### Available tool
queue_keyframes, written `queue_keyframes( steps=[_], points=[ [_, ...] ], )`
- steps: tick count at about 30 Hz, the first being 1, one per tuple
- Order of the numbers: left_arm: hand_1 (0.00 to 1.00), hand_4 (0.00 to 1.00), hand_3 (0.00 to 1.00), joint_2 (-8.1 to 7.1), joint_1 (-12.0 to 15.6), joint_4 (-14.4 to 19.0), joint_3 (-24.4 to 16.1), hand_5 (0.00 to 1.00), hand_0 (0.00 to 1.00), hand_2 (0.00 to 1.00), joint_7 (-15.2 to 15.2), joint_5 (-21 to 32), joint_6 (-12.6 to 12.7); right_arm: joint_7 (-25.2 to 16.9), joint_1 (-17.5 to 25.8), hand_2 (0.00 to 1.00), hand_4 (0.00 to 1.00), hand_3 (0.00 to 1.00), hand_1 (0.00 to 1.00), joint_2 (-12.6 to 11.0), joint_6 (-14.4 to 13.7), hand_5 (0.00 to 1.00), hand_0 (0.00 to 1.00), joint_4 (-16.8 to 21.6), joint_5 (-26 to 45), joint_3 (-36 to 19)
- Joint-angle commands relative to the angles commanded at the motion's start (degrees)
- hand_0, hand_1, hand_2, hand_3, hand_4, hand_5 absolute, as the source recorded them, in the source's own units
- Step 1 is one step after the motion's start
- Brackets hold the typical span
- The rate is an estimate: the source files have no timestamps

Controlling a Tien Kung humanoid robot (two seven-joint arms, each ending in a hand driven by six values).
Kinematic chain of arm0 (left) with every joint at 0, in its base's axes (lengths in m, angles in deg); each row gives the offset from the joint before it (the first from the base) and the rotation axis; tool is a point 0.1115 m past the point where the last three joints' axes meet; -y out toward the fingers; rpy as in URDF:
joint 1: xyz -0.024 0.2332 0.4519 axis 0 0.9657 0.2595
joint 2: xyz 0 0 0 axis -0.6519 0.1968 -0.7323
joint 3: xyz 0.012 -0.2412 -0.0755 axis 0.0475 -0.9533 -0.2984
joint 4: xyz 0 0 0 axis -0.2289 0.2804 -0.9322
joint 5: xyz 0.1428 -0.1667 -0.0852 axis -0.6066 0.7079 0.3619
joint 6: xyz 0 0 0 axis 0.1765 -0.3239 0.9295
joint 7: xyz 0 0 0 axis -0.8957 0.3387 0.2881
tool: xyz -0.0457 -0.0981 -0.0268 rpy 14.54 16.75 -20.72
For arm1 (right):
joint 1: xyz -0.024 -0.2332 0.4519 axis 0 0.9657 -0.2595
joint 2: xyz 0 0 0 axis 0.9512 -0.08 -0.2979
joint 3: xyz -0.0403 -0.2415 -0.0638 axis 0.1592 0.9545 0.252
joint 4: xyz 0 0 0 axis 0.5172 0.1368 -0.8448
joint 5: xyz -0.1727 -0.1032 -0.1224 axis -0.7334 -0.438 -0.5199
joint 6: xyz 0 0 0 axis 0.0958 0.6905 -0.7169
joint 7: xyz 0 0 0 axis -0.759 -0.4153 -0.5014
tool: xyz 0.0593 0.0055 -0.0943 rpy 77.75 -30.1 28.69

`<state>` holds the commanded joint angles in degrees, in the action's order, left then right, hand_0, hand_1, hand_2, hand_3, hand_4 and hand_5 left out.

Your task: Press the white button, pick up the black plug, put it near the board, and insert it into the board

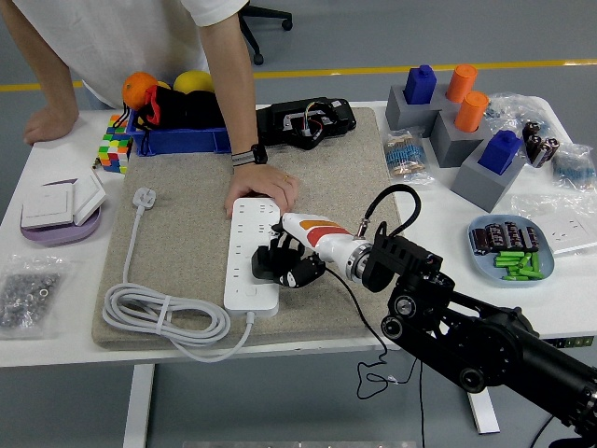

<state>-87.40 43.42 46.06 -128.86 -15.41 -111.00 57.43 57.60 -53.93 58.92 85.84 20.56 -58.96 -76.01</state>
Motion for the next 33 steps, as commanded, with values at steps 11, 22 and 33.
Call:
queue_keyframes(
  steps=[11, 22, 33],
  points=[
    [0.627, 0.528, 0.684, 0.02, 0.02, 0.00, -0.27, 0.389, 0.622, 0.634, -0.03, -0.09, 0.07, -0.33, -1.06, 0.448, 0.764, 0.481, 0.361, 0.00, -0.28, 0.002, 0.404, -0.39, 0.02, 0.94],
    [0.627, 0.528, 0.685, 0.02, 0.01, 0.00, -0.54, 0.387, 0.623, 0.634, -0.01, -0.40, 0.11, -0.39, -1.70, 0.447, 0.764, 0.481, 0.361, 0.00, -0.30, 0.002, 0.404, -0.06, 0.33, 0.93],
    [0.627, 0.527, 0.685, 0.09, 0.10, 0.00, -0.58, 0.386, 0.622, 0.633, 0.06, 0.17, 0.31, 0.10, -1.65, 0.447, 0.765, 0.481, 0.361, 0.00, 0.36, 0.002, 0.403, 0.11, 0.60, 1.38]
  ],
)
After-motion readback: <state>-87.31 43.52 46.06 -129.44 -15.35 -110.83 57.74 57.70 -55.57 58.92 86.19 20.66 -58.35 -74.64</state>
